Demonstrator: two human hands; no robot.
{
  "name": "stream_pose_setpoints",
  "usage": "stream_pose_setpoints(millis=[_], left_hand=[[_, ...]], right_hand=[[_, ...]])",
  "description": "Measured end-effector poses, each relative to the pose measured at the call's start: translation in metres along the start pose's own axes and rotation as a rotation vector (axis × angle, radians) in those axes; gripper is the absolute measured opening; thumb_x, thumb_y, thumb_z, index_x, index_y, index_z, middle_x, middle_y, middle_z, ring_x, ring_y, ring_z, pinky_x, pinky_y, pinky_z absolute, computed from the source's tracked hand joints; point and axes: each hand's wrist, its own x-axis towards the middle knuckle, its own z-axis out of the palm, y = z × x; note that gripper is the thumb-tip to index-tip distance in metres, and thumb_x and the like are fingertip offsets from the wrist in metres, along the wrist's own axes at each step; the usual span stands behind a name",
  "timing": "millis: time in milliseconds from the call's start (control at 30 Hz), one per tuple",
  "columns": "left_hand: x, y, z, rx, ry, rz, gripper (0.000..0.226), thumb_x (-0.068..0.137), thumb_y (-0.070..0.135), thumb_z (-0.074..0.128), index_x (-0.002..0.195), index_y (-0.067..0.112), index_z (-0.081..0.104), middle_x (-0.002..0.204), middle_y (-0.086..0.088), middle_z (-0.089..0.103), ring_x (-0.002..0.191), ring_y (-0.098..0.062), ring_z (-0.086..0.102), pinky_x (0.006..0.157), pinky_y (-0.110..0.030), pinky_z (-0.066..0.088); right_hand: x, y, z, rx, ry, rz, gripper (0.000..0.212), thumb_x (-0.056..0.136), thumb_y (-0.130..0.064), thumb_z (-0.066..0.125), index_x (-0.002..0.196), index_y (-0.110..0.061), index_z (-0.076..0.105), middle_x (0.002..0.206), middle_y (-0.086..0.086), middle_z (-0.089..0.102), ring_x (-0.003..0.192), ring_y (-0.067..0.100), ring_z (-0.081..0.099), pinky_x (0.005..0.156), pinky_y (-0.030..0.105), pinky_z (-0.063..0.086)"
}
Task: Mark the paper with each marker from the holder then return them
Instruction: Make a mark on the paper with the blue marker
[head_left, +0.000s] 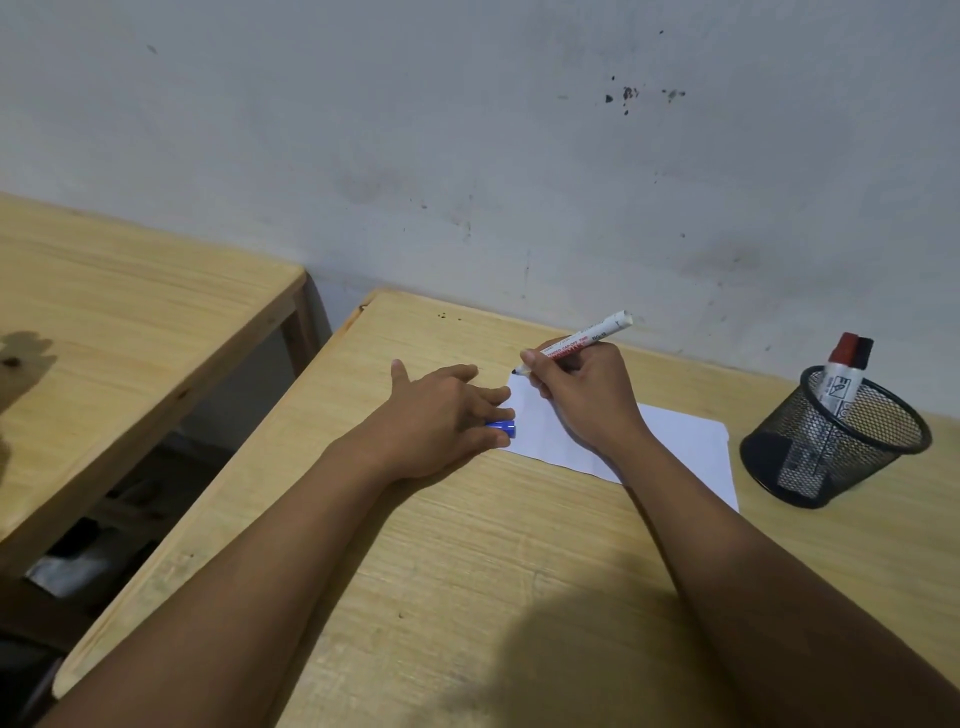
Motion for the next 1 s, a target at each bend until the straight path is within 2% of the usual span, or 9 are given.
stream_pose_setpoints(millis=[300,467,700,800,900,1000], left_hand=[[0.0004,0.0008,0.0002,0.009,-0.010,-0.002,0.040,0.092,0.050,0.054,0.127,0.035,0.062,0.148,0.019,0.045,0.147,-0.009,0.018,0.109,-0.073,-0.007],[0.0020,-0.0013,0.0012,0.019,-0.014,-0.009,0.041,0.091,0.052,0.054,0.128,0.037,0.061,0.148,0.022,0.044,0.147,-0.008,0.018,0.109,-0.074,-0.005],[0.0029,-0.0022,0.0019,0.026,-0.017,-0.006,0.041,0.091,0.051,0.054,0.128,0.036,0.061,0.148,0.020,0.044,0.147,-0.009,0.019,0.108,-0.074,-0.004],[0.0034,-0.0024,0.0020,0.021,-0.015,-0.008,0.040,0.091,0.051,0.055,0.128,0.036,0.062,0.147,0.020,0.045,0.147,-0.009,0.019,0.108,-0.074,-0.003],[0.0043,-0.0034,0.0019,0.027,-0.017,-0.013,0.041,0.091,0.052,0.055,0.127,0.036,0.062,0.147,0.021,0.045,0.147,-0.008,0.019,0.109,-0.074,-0.003],[0.0049,-0.0026,0.0015,0.022,-0.007,-0.022,0.040,0.090,0.053,0.055,0.127,0.037,0.062,0.147,0.022,0.045,0.146,-0.007,0.020,0.109,-0.074,-0.002]], right_hand=[[-0.0019,-0.0005,-0.0015,0.011,-0.028,0.007,0.023,0.093,-0.034,0.073,0.084,-0.014,0.078,0.073,0.001,0.076,0.068,0.012,0.070,0.077,0.044,0.060],[-0.0029,-0.0004,-0.0014,0.035,-0.043,0.016,0.022,0.092,-0.032,0.075,0.087,-0.011,0.078,0.079,0.006,0.078,0.079,0.024,0.076,0.080,0.047,0.062],[-0.0038,0.0002,-0.0020,0.032,-0.062,0.016,0.021,0.091,-0.034,0.076,0.086,-0.014,0.079,0.078,0.001,0.078,0.079,0.023,0.076,0.080,0.049,0.064],[-0.0034,0.0017,-0.0016,0.043,-0.067,0.013,0.021,0.091,-0.034,0.076,0.085,-0.013,0.079,0.076,0.000,0.077,0.075,0.019,0.075,0.078,0.045,0.064],[-0.0018,0.0015,-0.0027,0.148,-0.030,0.015,0.022,0.092,-0.027,0.076,0.086,-0.006,0.078,0.071,0.002,0.075,0.067,0.016,0.071,0.073,0.037,0.061],[0.0022,-0.0025,-0.0084,0.329,0.011,0.071,0.024,0.093,-0.020,0.076,0.088,0.003,0.077,0.070,0.014,0.071,0.063,0.023,0.063,0.064,0.038,0.054]])
